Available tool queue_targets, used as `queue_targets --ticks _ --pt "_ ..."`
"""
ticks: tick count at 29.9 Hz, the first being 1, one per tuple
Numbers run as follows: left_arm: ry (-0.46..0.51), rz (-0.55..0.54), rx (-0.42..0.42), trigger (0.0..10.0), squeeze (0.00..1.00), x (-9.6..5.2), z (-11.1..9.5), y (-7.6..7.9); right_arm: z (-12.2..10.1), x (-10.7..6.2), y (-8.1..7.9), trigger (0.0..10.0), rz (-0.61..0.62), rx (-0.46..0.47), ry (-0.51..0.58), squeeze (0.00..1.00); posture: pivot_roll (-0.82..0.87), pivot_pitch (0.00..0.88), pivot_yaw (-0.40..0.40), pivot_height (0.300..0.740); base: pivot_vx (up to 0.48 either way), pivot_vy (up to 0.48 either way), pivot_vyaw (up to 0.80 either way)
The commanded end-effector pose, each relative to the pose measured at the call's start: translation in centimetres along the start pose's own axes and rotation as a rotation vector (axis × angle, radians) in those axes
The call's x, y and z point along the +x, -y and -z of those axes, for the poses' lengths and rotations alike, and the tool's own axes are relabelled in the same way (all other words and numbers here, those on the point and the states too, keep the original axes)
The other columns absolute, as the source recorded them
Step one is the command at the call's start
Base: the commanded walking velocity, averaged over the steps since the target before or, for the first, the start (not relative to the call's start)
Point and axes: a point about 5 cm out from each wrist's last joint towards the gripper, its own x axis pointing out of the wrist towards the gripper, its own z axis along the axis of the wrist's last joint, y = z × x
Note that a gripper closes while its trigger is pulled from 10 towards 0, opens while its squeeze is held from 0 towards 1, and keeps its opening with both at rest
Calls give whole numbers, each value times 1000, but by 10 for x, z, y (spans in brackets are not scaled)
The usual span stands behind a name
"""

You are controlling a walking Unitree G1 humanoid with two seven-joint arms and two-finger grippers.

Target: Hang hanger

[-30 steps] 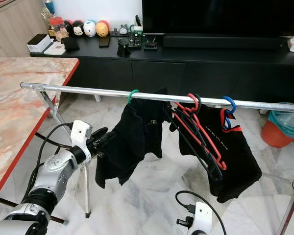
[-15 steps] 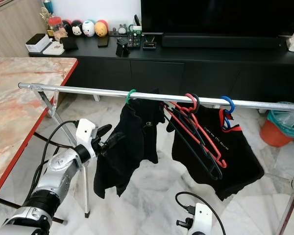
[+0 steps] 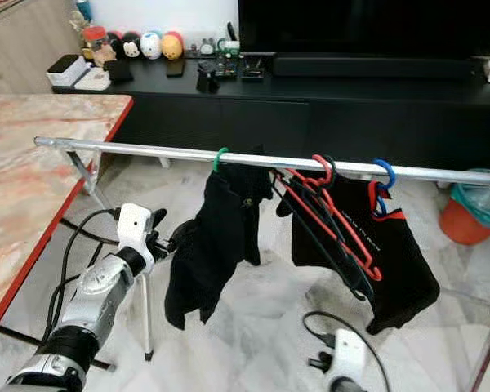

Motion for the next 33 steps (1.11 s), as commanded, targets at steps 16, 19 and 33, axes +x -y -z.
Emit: queue_targets --ticks 16,19,33 --pt "1 3 -26 10000 0 5 -4 5 9 -1 -16 10000 -29 20 -5 1000 8 63 55 740 0 0 0" --pt "20 72 -19 10000 686 6 -8 13 9 -1 -15 10000 -27 18 -6 1000 8 63 55 740 0 0 0" --pt "37 486 62 10000 1000 3 -31 62 9 0 -14 10000 -24 -4 -16 0 11 65 64 740 0 0 0"
